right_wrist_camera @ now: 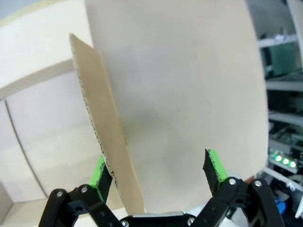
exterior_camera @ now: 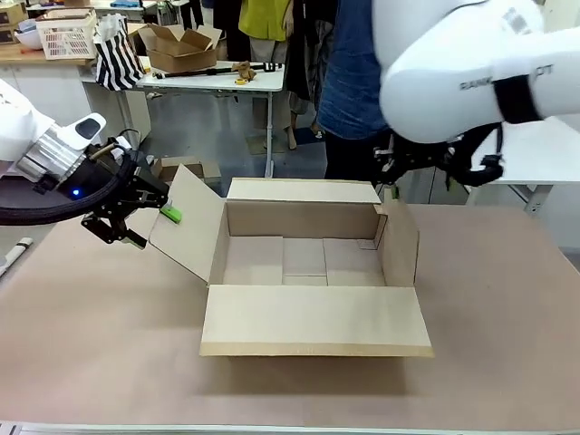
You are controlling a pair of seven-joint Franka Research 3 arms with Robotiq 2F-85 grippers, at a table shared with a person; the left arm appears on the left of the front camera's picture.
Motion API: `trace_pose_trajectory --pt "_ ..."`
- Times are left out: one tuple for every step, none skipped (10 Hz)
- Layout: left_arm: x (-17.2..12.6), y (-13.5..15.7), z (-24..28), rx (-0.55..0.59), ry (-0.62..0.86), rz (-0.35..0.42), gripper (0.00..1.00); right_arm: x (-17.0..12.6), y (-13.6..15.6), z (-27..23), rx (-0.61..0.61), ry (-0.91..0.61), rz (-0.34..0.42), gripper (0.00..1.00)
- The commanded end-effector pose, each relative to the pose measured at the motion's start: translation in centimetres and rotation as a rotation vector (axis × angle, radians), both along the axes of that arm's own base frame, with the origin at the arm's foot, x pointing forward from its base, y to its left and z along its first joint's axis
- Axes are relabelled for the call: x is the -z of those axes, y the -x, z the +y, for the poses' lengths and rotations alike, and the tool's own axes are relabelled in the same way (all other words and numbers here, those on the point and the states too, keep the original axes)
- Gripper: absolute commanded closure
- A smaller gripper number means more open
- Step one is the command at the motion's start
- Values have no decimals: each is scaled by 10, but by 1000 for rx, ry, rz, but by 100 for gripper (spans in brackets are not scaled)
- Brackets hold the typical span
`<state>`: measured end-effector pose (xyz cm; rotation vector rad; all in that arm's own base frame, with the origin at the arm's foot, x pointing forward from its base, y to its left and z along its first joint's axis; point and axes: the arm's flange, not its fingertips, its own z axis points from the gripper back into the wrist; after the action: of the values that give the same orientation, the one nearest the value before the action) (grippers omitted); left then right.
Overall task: Pack the gift set into the box.
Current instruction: Place both hands on the side flaps of the Package Box and spread them outward.
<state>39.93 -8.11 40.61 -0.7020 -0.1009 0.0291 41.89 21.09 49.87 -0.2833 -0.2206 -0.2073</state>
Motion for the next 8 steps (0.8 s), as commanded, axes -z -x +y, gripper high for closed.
trace_pose_trajectory --pt "-1 2 2 7 -3 3 0 6 8 -41 -8 -137 -12 0" --pt "-1 2 2 7 -3 3 0 12 6 -64 -13 -212 -2 0" --pt "-1 2 2 7 -3 3 0 24 3 -83 -27 -284 19 0" --pt "-1 2 2 7 -3 3 0 36 -1 -100 -39 -348 30 0" --pt "-1 2 2 7 -3 3 0 48 -2 -118 -67 -436 28 0" --pt "-1 2 2 7 -3 3 0 61 -3 -133 -74 -457 40 0" --pt "-1 2 2 7 -3 3 0 76 -5 -142 -53 -440 62 0" --pt "-1 2 2 7 -3 3 0 51 -6 -121 -25 -390 19 0"
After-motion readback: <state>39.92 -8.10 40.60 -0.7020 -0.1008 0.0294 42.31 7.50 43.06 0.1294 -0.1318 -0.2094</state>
